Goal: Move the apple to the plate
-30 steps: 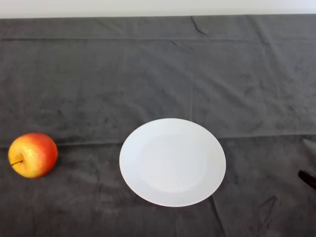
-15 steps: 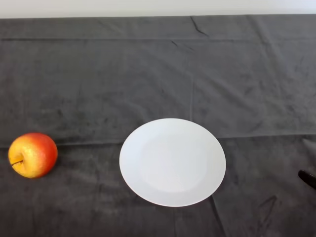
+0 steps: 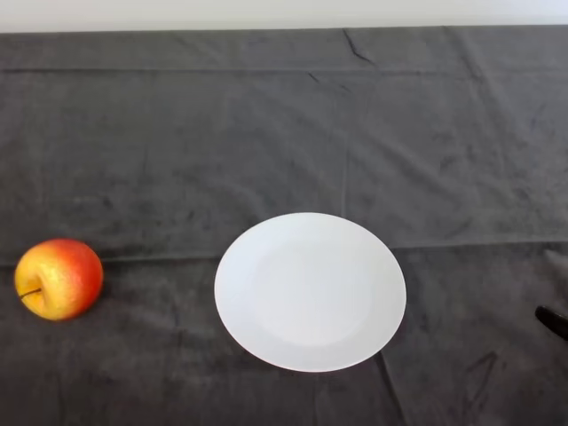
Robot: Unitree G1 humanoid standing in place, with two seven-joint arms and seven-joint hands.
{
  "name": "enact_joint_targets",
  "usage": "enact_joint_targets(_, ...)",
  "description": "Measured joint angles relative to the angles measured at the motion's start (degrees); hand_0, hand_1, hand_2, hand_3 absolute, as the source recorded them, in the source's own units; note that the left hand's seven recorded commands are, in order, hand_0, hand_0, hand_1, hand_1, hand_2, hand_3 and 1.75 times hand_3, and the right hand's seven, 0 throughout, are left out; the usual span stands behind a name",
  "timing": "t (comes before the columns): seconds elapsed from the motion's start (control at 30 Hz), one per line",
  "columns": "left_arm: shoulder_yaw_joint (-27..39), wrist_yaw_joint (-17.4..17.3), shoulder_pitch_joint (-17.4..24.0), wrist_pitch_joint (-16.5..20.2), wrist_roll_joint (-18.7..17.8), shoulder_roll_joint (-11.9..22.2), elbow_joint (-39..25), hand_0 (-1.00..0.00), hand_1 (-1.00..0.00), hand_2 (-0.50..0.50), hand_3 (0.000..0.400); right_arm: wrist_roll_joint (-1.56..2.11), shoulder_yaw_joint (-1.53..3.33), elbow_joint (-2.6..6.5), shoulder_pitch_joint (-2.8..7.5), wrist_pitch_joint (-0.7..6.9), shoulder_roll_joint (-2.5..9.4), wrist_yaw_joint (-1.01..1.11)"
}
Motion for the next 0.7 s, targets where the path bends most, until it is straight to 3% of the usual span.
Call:
enact_joint_targets(0.43,-4.6,-2.2,-0.7,0.0,1.6,-7.8,0.0,0.0,0.0,0.0,0.0,-0.01,0.13,-0.01,0.0,-0.16,-0.03,0.07)
enact_joint_targets(0.7,-6.7,-5.1,-2.3,-0.1,3.4,-9.9,-1.5,0.0,0.0,0.0,0.0,-0.01,0.12,-0.02,-0.01,-0.26,-0.04,0.08)
